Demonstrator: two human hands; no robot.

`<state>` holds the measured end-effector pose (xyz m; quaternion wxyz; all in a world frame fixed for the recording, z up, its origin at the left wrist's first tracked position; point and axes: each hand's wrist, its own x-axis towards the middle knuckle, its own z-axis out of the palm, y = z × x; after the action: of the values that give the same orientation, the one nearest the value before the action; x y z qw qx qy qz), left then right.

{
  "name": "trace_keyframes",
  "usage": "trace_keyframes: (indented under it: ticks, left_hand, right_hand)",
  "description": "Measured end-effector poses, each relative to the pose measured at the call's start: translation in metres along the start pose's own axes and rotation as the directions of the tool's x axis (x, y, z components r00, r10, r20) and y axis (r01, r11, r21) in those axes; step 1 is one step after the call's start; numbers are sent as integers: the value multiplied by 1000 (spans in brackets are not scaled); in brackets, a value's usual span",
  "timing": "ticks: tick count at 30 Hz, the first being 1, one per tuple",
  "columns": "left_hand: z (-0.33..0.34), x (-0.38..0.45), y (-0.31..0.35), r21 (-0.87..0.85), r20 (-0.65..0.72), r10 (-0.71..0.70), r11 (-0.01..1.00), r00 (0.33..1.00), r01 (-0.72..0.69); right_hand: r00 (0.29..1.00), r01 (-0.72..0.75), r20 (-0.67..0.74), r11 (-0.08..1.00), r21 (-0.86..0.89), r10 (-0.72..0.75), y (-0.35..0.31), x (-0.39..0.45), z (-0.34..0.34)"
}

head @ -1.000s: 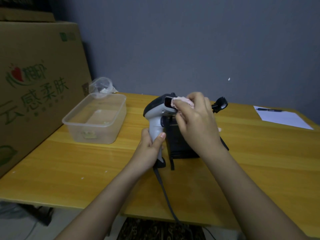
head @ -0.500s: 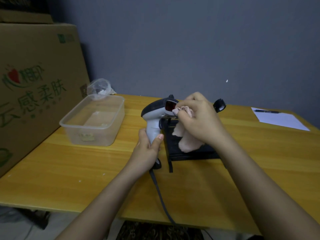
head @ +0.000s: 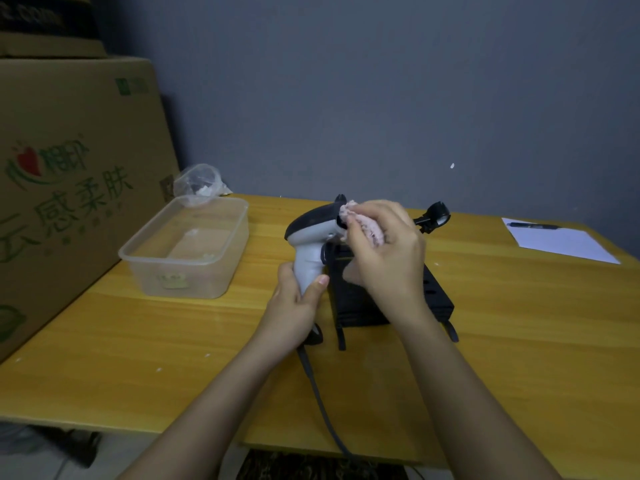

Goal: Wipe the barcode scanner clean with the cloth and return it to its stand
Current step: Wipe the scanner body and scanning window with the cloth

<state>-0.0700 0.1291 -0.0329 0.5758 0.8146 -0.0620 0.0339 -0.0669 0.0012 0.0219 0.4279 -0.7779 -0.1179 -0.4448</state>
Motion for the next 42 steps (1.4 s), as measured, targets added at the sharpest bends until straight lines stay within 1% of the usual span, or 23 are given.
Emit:
trace_keyframes:
  ticks: [2,4,5,7,9,11,12,13,15,17,18,20,22,23,24,26,27,30,34,36,37,39,42]
  left_hand:
    - [0,-2,0,-10,-6,11,1000,1000,-11]
    - [1,-3,1,8,-3,25,1000,1000,-25]
    - [2,-3,1,14,2,28,1000,1000,-28]
    - [1,-2,1,-6,6,24,1000,1000,-24]
    - [1,-1,0,-19,21,17,1000,1000,-17]
    - [1,-2,-1,-27,32,18,999,999,-17]
    - [1,-1,-1,-36,31,14,999,999,-13]
    - [0,-1,-1,-45,25,9,999,1000,-8]
    - [-2,0,0,-55,16,0,998,1000,1]
    - [-3,0,-1,-54,24,4,999,1000,-3]
    - [-2,-1,-1,-41,31,6,999,999,-5]
    - [-1,-2,-1,-13,42,13,1000,999,-12]
    - [-1,-2,-2,-16,25,14,1000,1000,-13]
    - [-2,-2,-3,-14,12,11,1000,1000,-11]
    - [-3,-2,-4,-11,1,8,1000,1000,-8]
    - [-4,-2,-4,-5,0,15,1000,1000,-15]
    - [-4,-3,-4,7,15,17,1000,1000,-17]
    - [-3,-1,-5,-4,35,20,1000,999,-20]
    - [-4,-2,-6,-17,44,10,1000,999,-9]
    - [-1,-4,-5,-4,47,22,1000,999,-22]
    - [0,-4,-4,-7,43,34,999,999,-33]
    - [0,-3,-4,-37,28,33,999,999,-32]
    - [-4,0,-7,-49,20,-12,999,1000,13]
  right_hand:
    - [998,-69,4,995,-76,70,-1,2,-1]
    - [994,-100,29,995,-28,101,-9,-1,0]
    - [997,-75,36,997,8,75,-13,-3,0]
    - [998,-49,38,999,11,49,-11,-2,-1]
    - [995,-84,43,994,-66,87,-6,0,-1]
    - [996,-10,87,993,-120,21,-8,-3,0]
    - [992,27,129,995,-97,-15,-10,-6,1]
    - [985,32,171,998,-59,-21,-11,-9,1]
    - [979,-14,202,1000,-16,17,-6,-9,-1]
    - [988,-19,155,999,-47,26,-4,-8,-3]
    - [991,16,130,999,-50,-9,-7,-8,-3]
    - [994,54,95,998,23,-56,-16,-10,0]
    - [998,-16,61,994,105,10,-18,-7,0]
    - [998,-47,37,995,92,44,-14,-5,-1]
    - [999,-50,19,998,40,49,-10,-3,-2]
    - [1000,-12,15,999,-49,13,-6,-4,-1]
    - [1000,10,14,999,-47,-9,-9,-6,1]
    - [1000,29,-3,999,37,-29,-13,-7,5]
    - [1000,-16,12,1000,-23,16,-8,-3,4]
    - [1000,7,-14,999,54,-7,-18,-6,8]
    - [999,34,-22,997,63,-33,-21,-6,10]
    - [999,41,8,999,-6,-41,-16,-3,10]
    - [984,-36,162,978,-205,71,0,11,0]
